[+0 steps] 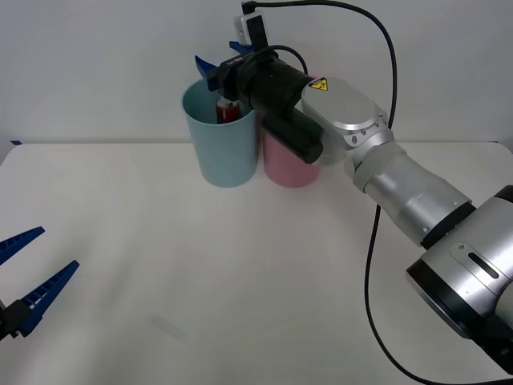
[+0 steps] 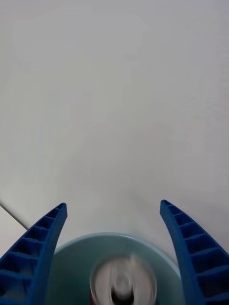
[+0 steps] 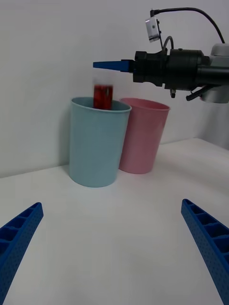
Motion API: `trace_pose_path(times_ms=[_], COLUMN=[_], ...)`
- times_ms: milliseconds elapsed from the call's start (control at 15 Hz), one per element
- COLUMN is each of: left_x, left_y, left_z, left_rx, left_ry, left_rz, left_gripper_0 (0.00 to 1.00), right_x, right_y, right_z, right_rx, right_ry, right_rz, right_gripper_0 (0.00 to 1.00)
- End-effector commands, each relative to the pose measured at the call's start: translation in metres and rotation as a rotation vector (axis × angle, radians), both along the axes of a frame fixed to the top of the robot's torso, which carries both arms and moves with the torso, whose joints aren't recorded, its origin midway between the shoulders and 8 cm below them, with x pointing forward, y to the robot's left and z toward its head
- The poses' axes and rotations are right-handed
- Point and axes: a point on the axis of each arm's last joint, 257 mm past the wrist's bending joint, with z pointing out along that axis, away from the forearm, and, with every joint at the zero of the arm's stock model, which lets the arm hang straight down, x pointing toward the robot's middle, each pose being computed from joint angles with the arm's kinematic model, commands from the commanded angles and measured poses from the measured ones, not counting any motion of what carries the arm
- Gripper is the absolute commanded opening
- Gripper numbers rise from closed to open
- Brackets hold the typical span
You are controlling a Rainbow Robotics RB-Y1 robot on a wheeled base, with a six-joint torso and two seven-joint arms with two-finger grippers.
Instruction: Grasp the object on the table and drop it into the matching bin: aluminum can to the light blue bin, PET bottle to the pink bin.
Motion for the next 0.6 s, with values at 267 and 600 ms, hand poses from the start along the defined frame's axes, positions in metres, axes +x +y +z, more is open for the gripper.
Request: trace_pose_path(times_ms=[267,600], left_x=[0.0,0.0], left_y=[0.0,0.0], left_z=[0.0,0.0], left_rx=[0.0,0.0], left_ry=[0.0,0.0], left_rz=[0.0,0.0], left_gripper_0=[1.0,1.0], right_x=[-0.003,-0.027], right_y=[-0.002,-0.016], right_z=[0.003,-0.003], right_rx=[0.001,0.01], right_ry=[0.003,0.004], right_rz=[0.035,0.138], right_gripper_0=[1.0,1.0])
